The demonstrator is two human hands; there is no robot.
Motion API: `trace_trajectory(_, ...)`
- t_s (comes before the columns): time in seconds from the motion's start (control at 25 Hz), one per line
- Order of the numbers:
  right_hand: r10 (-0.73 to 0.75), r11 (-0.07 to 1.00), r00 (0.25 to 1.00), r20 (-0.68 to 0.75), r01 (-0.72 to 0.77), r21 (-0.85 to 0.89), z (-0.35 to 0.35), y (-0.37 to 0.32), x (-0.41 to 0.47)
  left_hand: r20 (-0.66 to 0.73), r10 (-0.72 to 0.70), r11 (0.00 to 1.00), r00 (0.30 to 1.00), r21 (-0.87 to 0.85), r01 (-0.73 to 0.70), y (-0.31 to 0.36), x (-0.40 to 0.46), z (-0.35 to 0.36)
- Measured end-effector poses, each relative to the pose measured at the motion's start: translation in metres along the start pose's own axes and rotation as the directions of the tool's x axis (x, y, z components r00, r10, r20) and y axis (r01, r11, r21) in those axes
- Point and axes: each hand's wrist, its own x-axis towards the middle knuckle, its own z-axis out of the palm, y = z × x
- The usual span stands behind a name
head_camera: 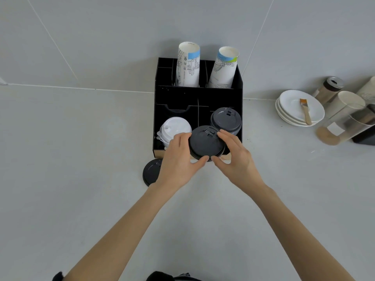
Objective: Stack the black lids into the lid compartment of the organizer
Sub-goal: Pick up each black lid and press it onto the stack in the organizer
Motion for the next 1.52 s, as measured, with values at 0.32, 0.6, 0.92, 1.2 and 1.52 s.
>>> trace_trajectory(0.32,0.028,0.998,1.0,0.004,-0.028,-0.057,-0.033,0.016,0.035,0.026,-0.029,0.999,0.999,0.016,0.029,0.026,0.045,0.011)
trace_trajectory(0.6,0.034,0.991,0.997,0.067,-0.026,-0.128,-0.048,0.038,0.062,0.034,-0.059,0.994,0.998,0.098,0.055,0.034,0.076,0.031)
trace_trajectory(0.92,0.083,0.982,0.988,0.127,-0.06,-0.176,-0.046,0.056,0.08,0.056,-0.065,0.988,0.996,0.142,0.056,0.029,0.094,0.054)
trace_trajectory(1.2,0.117,0.979,0.981,0.157,-0.088,-0.182,-0.044,0.065,0.084,0.057,-0.056,0.986,0.997,0.159,0.047,0.026,0.097,0.062)
trace_trajectory(1.52,0.139,0.987,0.988,0.061,-0.133,-0.089,-0.035,0.064,0.071,0.092,-0.079,0.995,0.993,-0.047,0.083,0.018,0.093,0.061)
